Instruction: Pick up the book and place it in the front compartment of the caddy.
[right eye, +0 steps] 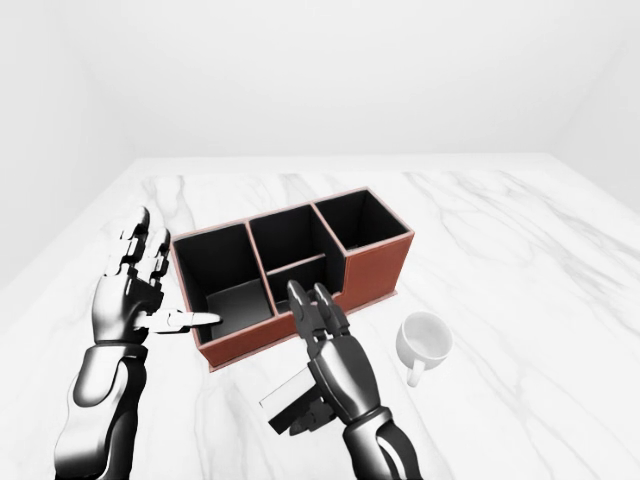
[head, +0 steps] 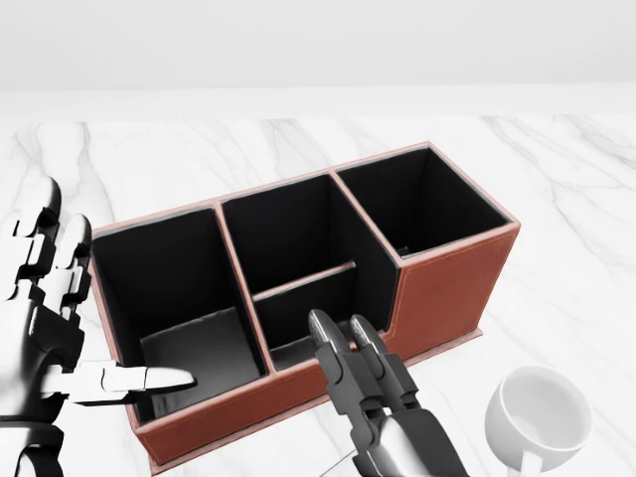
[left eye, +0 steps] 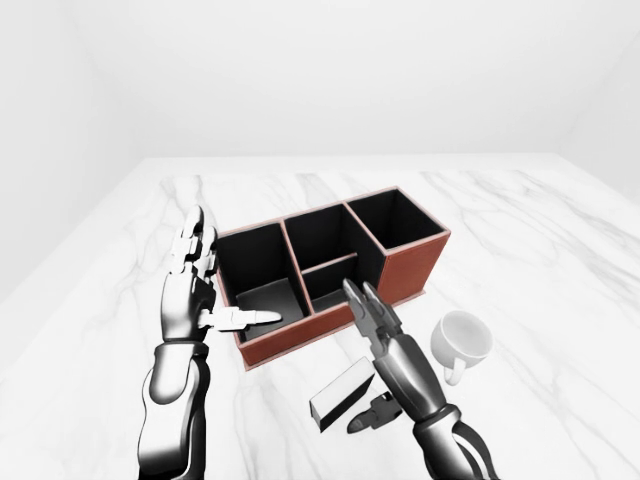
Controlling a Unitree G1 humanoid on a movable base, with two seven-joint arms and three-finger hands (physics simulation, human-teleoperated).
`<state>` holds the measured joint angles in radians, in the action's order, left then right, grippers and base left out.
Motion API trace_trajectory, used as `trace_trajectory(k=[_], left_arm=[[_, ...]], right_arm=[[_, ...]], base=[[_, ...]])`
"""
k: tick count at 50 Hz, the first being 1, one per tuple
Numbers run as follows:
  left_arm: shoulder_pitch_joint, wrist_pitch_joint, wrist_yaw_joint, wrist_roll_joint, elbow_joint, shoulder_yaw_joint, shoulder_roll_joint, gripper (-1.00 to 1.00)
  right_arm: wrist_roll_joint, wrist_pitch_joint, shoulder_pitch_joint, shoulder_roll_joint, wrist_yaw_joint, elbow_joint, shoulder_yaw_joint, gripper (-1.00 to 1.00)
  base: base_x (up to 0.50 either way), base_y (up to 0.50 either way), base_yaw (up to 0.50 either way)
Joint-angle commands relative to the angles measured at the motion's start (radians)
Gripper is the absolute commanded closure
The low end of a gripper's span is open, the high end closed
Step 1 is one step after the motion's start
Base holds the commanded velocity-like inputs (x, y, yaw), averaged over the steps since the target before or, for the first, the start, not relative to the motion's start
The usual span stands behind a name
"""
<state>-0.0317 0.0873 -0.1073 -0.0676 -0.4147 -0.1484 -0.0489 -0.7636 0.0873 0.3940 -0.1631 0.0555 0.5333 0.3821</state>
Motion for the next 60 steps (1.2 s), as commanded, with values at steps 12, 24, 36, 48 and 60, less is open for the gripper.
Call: trace_trajectory(k=[12, 24, 36, 48, 60], left_arm=[[0.002, 0.000, -0.003, -0.002, 0.002, -0.005, -0.003, -0.97], [0.005, 0.000, -0.007, -0.007, -0.003, -0.017, -0.008, -0.97], [0.007, 0.000, -0.014, 0.000, 0.010, -0.022, -0.013, -0.98], [0.011, 0.000, -0.021, 0.001, 0.011, -0.033, -0.017, -0.97], [0.013, 0.000, -0.021, 0.000, 0.003, -0.037, -0.018, -0.97]], right_arm=[[-0.070, 0.000, -0.014, 0.006, -0.061, -0.098, 0.003, -1.00], [-0.095, 0.000, -0.023, 0.008, -0.074, -0.125, 0.013, -1.00], [-0.107, 0.000, -0.032, 0.014, -0.082, -0.139, 0.027, -1.00], [-0.125, 0.000, -0.035, 0.009, -0.098, -0.155, 0.038, -1.00], [-0.136, 0.000, -0.049, 0.014, -0.102, -0.177, 0.036, -1.00]], base=[[0.00, 0.00, 0.00], [0.00, 0.00, 0.00], [0.00, 0.00, 0.00], [0.00, 0.00, 0.00], [0.00, 0.00, 0.00]])
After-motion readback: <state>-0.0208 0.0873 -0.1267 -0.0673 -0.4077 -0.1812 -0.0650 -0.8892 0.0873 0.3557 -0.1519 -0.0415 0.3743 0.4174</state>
